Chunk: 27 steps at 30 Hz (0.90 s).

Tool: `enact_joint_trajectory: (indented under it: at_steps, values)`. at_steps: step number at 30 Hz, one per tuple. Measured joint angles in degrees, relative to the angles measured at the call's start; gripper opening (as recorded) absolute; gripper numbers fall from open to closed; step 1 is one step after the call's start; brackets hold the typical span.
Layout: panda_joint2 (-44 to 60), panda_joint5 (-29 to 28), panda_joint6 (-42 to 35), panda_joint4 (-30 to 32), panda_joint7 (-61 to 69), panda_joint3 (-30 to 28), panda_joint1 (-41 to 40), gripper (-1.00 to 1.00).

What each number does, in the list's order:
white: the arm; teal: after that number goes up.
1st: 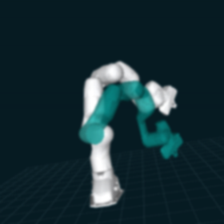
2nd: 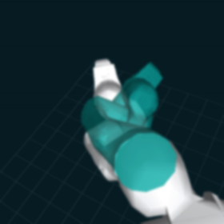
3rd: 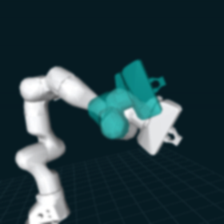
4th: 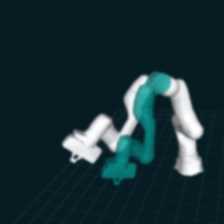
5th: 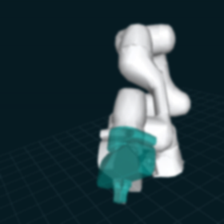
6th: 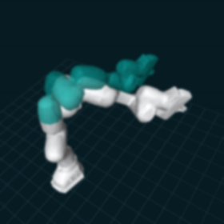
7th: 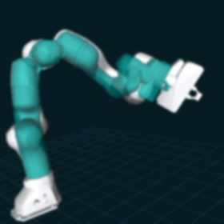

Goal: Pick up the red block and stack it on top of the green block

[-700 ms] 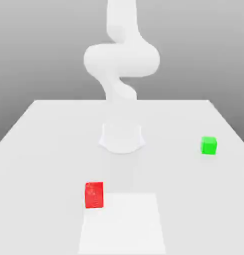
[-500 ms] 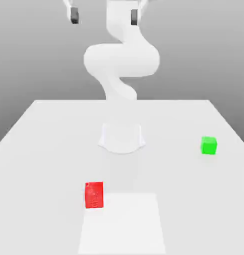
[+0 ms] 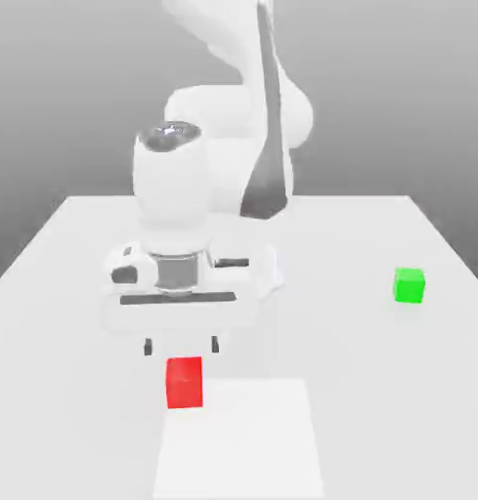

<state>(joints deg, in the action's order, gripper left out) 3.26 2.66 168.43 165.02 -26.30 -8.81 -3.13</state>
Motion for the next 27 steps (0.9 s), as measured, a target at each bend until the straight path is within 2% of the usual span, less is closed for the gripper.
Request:
enact_joint_trajectory:
  at_steps: [3, 4, 11, 18, 27]
  values:
    - [6.4, 4.5, 5.3, -0.8, 3.3, 3.9, -2.8, 0.00]
    - [7.7, 5.1, 6.4, -1.0, 3.8, 4.9, -3.7, -1.00]
    - [7.6, 4.9, 6.4, -1.0, 3.6, 5.1, -3.9, -1.00]
    - [-5.6, -3.4, -4.8, 1.0, -2.3, 2.5, -3.8, -1.00]
    - [-11.5, 1.5, -9.7, 1.5, 4.3, 13.4, 12.7, -1.00]
